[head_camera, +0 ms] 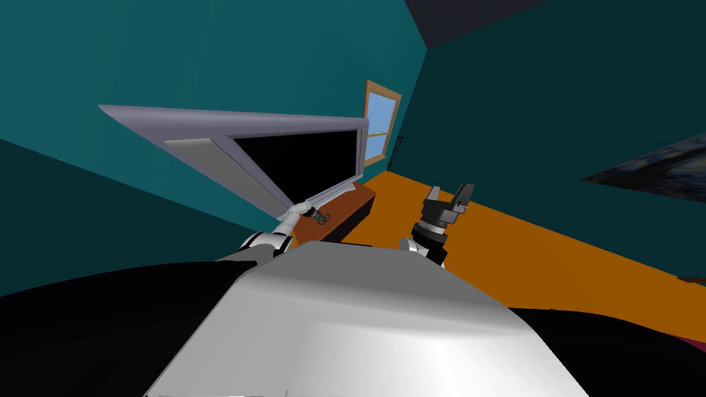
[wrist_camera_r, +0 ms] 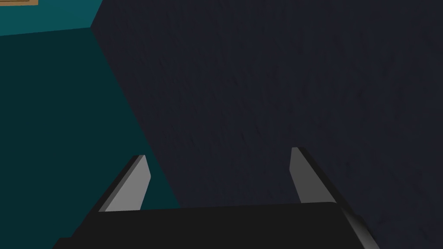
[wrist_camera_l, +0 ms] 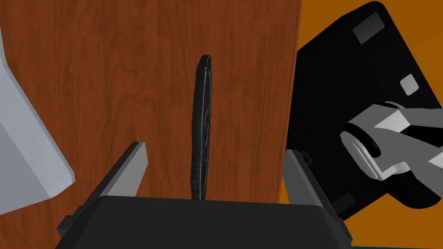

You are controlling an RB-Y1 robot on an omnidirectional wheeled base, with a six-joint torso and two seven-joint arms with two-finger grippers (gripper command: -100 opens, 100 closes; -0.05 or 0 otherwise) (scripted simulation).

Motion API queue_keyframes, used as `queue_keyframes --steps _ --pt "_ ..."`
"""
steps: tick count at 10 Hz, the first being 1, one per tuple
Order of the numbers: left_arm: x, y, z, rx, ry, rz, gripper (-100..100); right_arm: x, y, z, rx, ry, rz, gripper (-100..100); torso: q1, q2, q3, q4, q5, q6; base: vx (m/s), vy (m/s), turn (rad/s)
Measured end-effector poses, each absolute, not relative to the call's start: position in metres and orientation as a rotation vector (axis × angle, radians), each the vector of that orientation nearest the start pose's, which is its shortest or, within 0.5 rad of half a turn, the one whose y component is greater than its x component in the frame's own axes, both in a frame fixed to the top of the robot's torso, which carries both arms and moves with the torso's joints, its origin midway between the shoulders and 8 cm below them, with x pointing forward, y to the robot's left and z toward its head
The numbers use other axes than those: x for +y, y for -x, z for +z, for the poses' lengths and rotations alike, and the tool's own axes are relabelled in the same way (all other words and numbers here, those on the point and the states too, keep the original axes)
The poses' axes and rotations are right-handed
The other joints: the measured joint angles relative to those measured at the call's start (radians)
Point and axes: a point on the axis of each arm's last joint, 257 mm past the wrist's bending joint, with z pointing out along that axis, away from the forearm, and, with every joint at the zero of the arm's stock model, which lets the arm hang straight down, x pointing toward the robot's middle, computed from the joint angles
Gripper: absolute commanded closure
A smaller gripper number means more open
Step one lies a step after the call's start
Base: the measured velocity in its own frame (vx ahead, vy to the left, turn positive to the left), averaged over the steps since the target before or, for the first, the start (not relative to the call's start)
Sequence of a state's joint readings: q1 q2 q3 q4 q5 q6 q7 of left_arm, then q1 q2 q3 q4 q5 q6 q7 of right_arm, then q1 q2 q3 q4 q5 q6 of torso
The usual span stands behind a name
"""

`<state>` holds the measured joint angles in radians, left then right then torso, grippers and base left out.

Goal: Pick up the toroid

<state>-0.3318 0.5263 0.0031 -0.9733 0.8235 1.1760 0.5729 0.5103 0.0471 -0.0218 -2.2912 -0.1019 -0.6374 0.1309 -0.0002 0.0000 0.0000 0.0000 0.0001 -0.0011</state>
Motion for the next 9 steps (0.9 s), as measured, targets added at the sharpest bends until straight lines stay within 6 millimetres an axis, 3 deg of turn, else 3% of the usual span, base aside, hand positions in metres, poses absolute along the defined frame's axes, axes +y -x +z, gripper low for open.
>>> queue_keyframes --steps 5,9 --pt "0.39 -0.426 -0.458 0.914 3.058 -0.536 -100 -0.302 -0.31 0.05 0.44 -0.598 1.233 0 0.006 0.007 0.004 0.002 0.001 0.0 -0.109 0.079 -0.279" --pt "0.416 -0.424 -0.463 0.772 3.084 -0.533 -100 -0.302 -0.31 0.05 0.44 -0.598 1.233 0 0.004 0.004 0.002 0.001 0.001 0.0 -0.071 0.04 -0.262"
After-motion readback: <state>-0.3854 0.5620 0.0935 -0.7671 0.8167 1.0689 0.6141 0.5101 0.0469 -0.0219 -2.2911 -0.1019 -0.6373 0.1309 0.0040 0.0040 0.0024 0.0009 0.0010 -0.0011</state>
